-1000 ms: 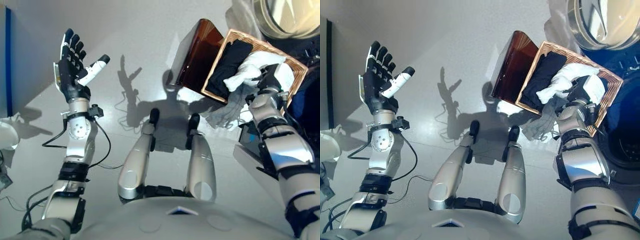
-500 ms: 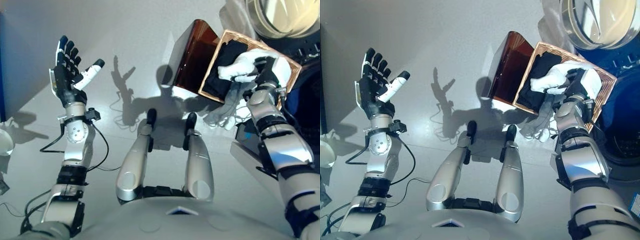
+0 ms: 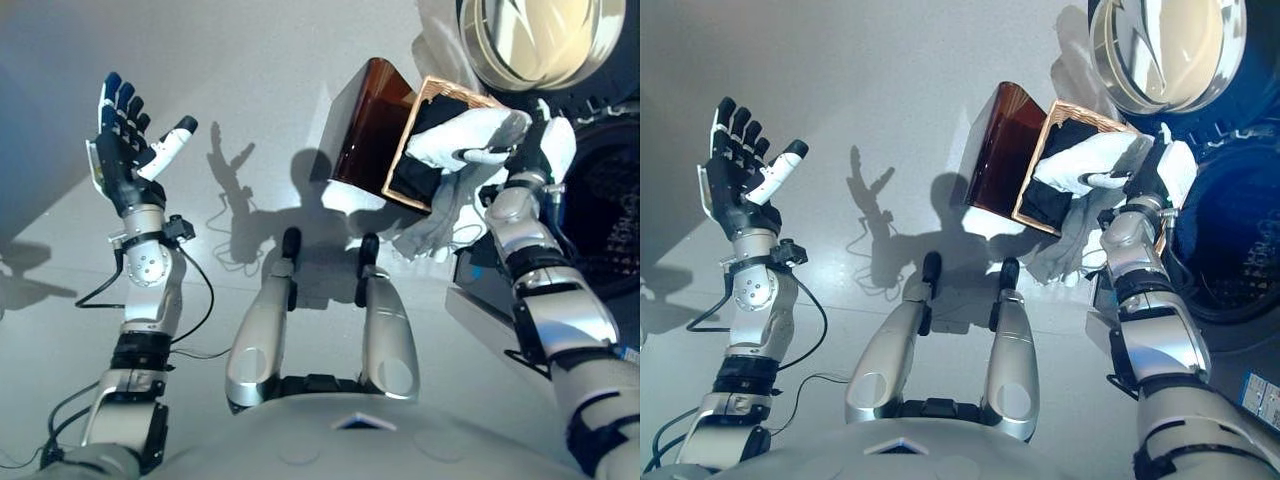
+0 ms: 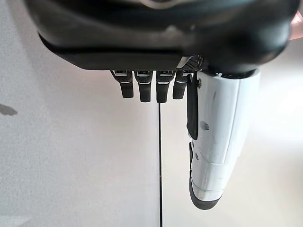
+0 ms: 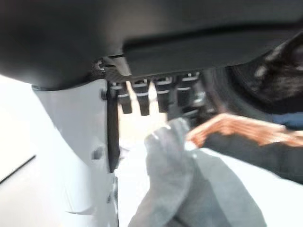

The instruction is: Pick up the clothes and place them into the washing machine

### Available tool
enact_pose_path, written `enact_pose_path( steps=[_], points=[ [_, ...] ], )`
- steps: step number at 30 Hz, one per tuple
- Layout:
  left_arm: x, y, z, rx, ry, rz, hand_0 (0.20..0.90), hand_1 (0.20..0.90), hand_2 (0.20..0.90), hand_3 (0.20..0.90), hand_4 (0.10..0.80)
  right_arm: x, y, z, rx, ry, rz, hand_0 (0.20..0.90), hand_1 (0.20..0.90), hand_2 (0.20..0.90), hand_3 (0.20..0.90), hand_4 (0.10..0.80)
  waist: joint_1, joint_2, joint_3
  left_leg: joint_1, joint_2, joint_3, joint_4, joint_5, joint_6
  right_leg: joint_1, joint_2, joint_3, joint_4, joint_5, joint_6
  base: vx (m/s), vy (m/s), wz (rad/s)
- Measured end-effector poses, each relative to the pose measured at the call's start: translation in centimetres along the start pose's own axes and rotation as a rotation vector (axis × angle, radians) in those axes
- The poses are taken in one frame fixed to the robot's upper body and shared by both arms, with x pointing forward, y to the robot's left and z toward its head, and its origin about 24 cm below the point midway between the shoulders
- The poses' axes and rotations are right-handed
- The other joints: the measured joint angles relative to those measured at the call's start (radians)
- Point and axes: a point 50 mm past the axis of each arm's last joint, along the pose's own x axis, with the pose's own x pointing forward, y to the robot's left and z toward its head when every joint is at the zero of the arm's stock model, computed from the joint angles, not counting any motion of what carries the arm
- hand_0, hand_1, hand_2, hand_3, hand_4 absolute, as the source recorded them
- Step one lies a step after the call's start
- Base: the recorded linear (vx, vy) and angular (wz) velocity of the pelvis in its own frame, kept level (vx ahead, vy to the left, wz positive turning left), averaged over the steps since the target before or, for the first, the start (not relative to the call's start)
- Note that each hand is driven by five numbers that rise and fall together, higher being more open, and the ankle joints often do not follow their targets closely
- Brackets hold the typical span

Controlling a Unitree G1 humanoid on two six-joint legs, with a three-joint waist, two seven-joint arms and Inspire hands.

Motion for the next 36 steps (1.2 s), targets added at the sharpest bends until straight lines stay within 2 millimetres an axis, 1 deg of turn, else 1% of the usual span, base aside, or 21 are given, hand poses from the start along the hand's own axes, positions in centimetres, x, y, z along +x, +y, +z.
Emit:
enact_pose_path(
  steps=[2,4,8,11,12,15,18,19,21,22,23,25,26,27,30,36],
  points=[
    [0.0,0.0,0.0,0.0,0.002,-0.001,0.9,0.9,0.9,0.9,0.8,-0.5,0.1,-1.0,-0.002,0.017,-0.005,0.9,0.9,0.9,0.9,0.8,-0.004,-0.004,-0.001,0.013,0.0,0.0,0.0,-0.005,0.002,0.018,0.001,0.001,-0.01,0.002,0.002,0.005,-0.004,-0.05],
    [0.0,0.1,0.0,0.001,-0.001,0.005,0.9,0.9,0.9,0.9,0.8,-0.8,0.4,-1.7,-0.001,0.04,0.004,0.9,0.9,0.9,0.9,0.8,-0.006,-0.018,-0.009,0.014,0.0,0.003,0.0,-0.008,0.003,0.018,0.002,0.004,-0.017,0.004,0.003,-0.012,-0.012,-0.09],
    [0.0,0.2,0.0,0.002,0.0,0.003,0.9,0.9,0.9,0.9,0.8,-1.0,0.5,-2.5,0.018,0.09,0.007,0.9,0.9,0.9,0.9,0.8,-0.019,-0.038,-0.019,0.013,0.0,0.004,0.002,-0.009,0.004,0.019,0.003,0.006,-0.022,0.008,0.004,-0.007,-0.002,-0.01],
    [-0.1,0.3,-0.1,0.007,0.005,0.003,0.9,0.9,0.9,0.9,0.8,-1.1,0.6,-3.1,0.085,0.151,-0.003,0.9,0.9,0.9,0.9,0.8,-0.019,-0.044,-0.022,0.012,0.001,0.006,0.003,-0.01,0.004,0.019,0.003,0.007,-0.023,0.008,0.004,0.0,0.0,0.0],
    [-0.2,0.4,-0.2,0.012,0.009,0.004,0.9,0.9,0.9,0.9,0.8,-1.1,0.6,-3.2,0.113,0.169,-0.006,0.9,0.9,0.9,0.9,0.8,-0.019,-0.044,-0.022,0.012,0.001,0.006,0.003,-0.01,0.004,0.018,0.003,0.008,-0.024,0.008,0.004,-0.007,0.025,-0.03],
    [-0.5,1.0,-0.4,0.035,0.02,0.002,0.9,0.9,0.9,0.9,0.8,-1.1,0.9,-4.1,0.348,0.356,-0.05,0.9,0.9,0.9,0.9,0.8,-0.009,-0.043,-0.022,0.004,0.003,0.014,0.004,-0.012,0.004,0.014,0.006,0.012,-0.041,0.018,0.003,-0.009,0.022,-0.07],
    [-0.7,1.2,-0.5,0.035,0.03,0.006,0.9,0.9,0.9,0.9,0.8,-1.4,0.9,-5.1,0.448,0.472,-0.082,0.9,0.9,0.9,0.9,0.8,0.004,-0.041,-0.022,0.0,0.002,0.018,0.004,-0.015,0.005,0.012,0.004,0.016,-0.049,0.018,0.002,0.002,0.014,-0.03],
    [-0.7,1.2,-0.5,0.034,0.031,0.007,0.9,0.9,0.9,0.9,0.8,-1.4,0.9,-5.2,0.468,0.488,-0.086,0.9,0.9,0.9,0.9,0.8,0.006,-0.039,-0.022,-0.004,0.001,0.019,0.006,-0.015,0.006,0.01,0.004,0.017,-0.049,0.018,0.002,-0.007,0.036,0.0],
    [-0.6,1.3,-0.4,0.036,0.029,0.005,0.9,0.9,0.9,0.9,0.8,-1.1,0.8,-4.6,0.532,0.508,-0.099,0.9,0.9,0.9,0.9,0.8,0.009,-0.031,-0.021,-0.03,0.0,0.023,0.022,-0.019,0.011,-0.01,0.003,0.019,-0.047,0.019,0.003,0.0,0.0,0.0],
    [-0.5,1.3,-0.4,0.035,0.028,0.003,0.9,0.9,0.9,0.9,0.8,-0.6,0.7,-3.7,0.585,0.501,-0.111,0.9,0.9,0.9,0.9,0.8,0.009,-0.02,-0.016,-0.049,-0.001,0.025,0.032,-0.021,0.013,-0.027,0.001,0.02,-0.041,0.022,0.008,0.008,0.011,0.03],
    [-0.5,1.2,-0.5,0.033,0.032,0.0,0.9,0.9,0.9,0.9,0.8,-0.4,0.6,-3.3,0.603,0.493,-0.116,0.9,0.9,0.9,0.9,0.8,0.01,-0.013,-0.011,-0.052,-0.002,0.025,0.033,-0.021,0.013,-0.028,0.0,0.019,-0.041,0.024,0.011,0.004,0.022,0.03],
    [-0.6,1.0,-0.4,0.03,0.029,-0.011,0.9,0.9,0.9,0.9,0.8,0.1,0.4,-2.2,0.652,0.484,-0.122,0.9,0.9,0.9,0.9,0.8,0.024,0.008,-0.004,-0.063,-0.003,0.025,0.037,-0.022,0.014,-0.04,-0.001,0.019,-0.034,0.024,0.011,0.0,0.0,0.0],
    [-0.5,0.9,-0.2,0.027,0.02,-0.014,0.9,0.9,0.9,0.9,0.8,0.3,0.2,-1.8,0.665,0.477,-0.127,0.9,0.9,0.9,0.9,0.8,0.027,0.012,-0.002,-0.069,-0.003,0.025,0.039,-0.022,0.014,-0.047,0.0,0.019,-0.032,0.024,0.011,0.0,0.0,0.0],
    [-0.3,0.7,0.2,0.02,0.005,-0.02,0.9,0.9,0.9,0.9,0.8,0.8,-0.1,-1.0,0.682,0.459,-0.132,0.9,0.9,0.9,0.9,0.8,0.033,0.024,0.005,-0.087,-0.002,0.024,0.048,-0.022,0.013,-0.061,0.001,0.019,-0.027,0.024,0.011,0.007,0.006,0.07],
    [-0.1,0.3,0.5,0.009,-0.012,-0.03,0.9,0.9,0.9,0.9,0.8,1.3,-0.4,0.1,0.708,0.44,-0.136,0.9,0.9,0.9,0.9,0.8,0.051,0.051,0.021,-0.109,-0.003,0.021,0.057,-0.022,0.013,-0.081,-0.001,0.01,-0.013,0.021,0.007,0.018,0.006,0.08],
    [0.0,0.3,0.7,0.008,-0.018,-0.021,0.9,0.9,0.9,0.9,0.8,1.8,-1.0,1.3,0.734,0.436,-0.162,0.9,0.9,0.9,0.9,0.8,0.06,0.053,0.024,-0.171,-0.007,0.011,0.07,-0.02,0.009,-0.144,-0.005,0.002,0.013,0.015,0.004,0.01,0.012,0.07]
  ],
)
